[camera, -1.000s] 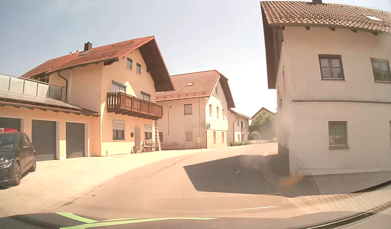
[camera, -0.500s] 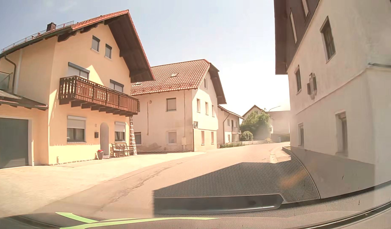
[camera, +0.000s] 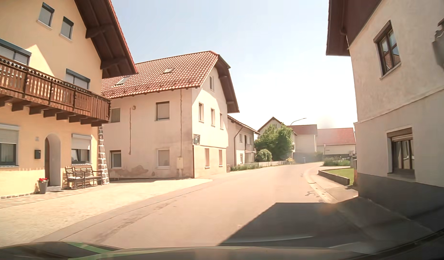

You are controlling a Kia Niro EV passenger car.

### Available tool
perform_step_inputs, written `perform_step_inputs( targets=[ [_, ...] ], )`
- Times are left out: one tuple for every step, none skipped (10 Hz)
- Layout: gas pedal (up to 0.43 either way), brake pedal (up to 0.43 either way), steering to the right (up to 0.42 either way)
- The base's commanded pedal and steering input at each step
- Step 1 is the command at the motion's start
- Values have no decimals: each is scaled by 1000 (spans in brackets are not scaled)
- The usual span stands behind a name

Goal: Follow the waypoints while adhering to traffic rules and regulations

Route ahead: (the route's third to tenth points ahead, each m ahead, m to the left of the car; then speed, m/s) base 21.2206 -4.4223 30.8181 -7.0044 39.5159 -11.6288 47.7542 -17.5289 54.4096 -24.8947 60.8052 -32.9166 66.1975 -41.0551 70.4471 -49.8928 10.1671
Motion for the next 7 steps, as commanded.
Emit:
perform_step_inputs(
  targets=[
    [67, 0, 76],
    [67, 0, 78],
    [67, 0, 81],
    [67, 0, 81],
    [67, 0, 80],
    [67, 0, 79],
    [67, 0, 75]
  ],
)
